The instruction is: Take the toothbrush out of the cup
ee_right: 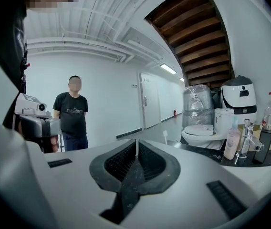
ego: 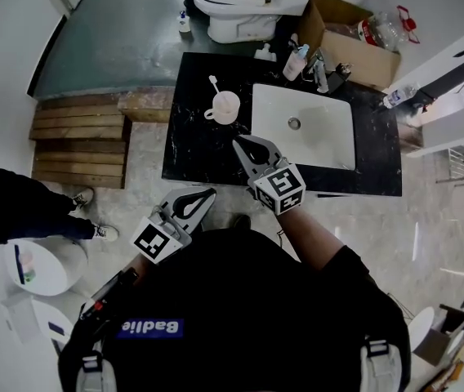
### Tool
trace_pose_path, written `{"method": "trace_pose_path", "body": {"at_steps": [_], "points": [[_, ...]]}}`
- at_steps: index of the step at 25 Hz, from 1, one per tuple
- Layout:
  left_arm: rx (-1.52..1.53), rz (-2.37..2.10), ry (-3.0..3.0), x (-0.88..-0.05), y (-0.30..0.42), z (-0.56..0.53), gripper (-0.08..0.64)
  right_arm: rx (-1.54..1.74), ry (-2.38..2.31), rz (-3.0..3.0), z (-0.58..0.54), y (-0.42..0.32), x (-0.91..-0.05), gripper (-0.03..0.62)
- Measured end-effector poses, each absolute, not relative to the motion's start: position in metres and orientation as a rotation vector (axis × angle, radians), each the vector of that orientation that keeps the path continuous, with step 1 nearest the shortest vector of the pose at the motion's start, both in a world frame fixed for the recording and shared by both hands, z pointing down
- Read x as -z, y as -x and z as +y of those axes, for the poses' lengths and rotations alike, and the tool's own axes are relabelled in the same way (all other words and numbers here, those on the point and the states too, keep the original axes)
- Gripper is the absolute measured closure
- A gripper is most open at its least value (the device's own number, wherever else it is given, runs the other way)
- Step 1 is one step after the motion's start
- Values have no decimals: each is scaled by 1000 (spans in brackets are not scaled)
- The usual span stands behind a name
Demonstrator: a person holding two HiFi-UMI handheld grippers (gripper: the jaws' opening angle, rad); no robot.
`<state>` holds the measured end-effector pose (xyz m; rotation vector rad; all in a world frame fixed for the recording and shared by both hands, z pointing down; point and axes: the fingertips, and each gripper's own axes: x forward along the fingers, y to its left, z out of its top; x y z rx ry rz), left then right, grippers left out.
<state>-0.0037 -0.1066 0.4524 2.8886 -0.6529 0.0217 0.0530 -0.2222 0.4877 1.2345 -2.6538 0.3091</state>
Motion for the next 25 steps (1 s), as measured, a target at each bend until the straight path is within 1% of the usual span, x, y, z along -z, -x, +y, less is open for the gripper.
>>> {"method": "trace_pose_path", "body": {"at_steps": [11, 25], "points": [[-7, -693, -2880, -453, 10, -114, 551, -236, -1223, -2601, -245, -53, -497, 580], [-12, -740, -2855, -463, 16, -116, 551, -267, -1242, -2523, -285, -50, -514, 580]]}}
